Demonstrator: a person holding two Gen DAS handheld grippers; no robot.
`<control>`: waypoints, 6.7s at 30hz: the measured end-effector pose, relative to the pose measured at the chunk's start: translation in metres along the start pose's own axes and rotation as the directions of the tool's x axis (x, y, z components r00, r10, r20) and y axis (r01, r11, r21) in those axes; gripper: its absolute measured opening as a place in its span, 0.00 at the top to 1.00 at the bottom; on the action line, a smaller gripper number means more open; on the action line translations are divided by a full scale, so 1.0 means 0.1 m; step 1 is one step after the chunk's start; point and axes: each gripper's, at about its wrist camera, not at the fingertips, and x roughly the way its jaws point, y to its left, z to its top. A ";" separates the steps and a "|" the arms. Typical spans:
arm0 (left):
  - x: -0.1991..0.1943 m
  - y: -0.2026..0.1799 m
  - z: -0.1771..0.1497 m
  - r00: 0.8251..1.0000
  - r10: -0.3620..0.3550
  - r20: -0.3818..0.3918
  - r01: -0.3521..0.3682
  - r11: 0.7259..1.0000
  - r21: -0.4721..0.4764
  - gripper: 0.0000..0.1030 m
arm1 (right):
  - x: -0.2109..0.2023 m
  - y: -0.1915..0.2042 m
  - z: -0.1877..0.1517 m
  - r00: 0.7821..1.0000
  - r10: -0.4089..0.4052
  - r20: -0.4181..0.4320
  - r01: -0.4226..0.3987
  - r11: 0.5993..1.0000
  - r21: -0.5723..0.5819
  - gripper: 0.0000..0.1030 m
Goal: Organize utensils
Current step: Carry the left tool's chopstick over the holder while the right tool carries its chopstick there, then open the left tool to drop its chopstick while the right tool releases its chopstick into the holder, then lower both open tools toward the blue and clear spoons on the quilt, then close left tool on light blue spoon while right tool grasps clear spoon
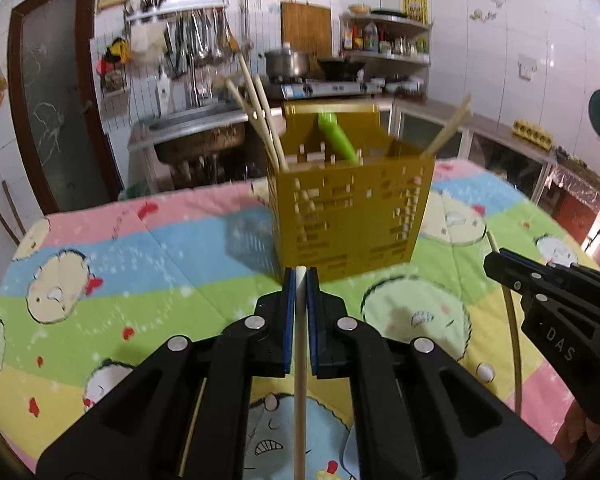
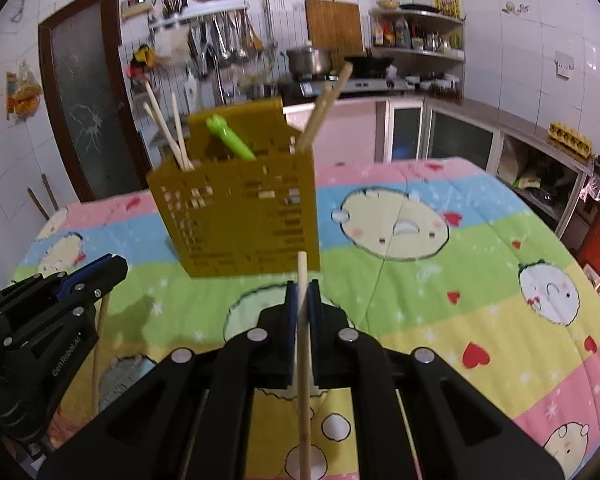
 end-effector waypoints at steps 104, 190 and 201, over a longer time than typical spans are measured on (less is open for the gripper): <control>0.12 0.52 1.10 0.961 0.027 0.277 -0.004 0.996 -0.085 0.30 | 0.19 -0.06 1.40 0.956 -0.050 0.289 0.058 0.998 -0.018 0.41; -0.20 -0.23 -1.13 0.944 -0.080 -0.319 0.107 0.992 0.067 0.41 | -0.14 -0.37 -1.06 0.960 -0.117 -0.254 0.131 0.991 0.040 0.91; -0.09 -0.36 -1.10 0.926 -0.084 -0.367 0.127 0.987 0.095 0.74 | -0.07 -0.35 -0.99 0.941 -0.099 -0.325 0.102 0.995 -0.007 0.90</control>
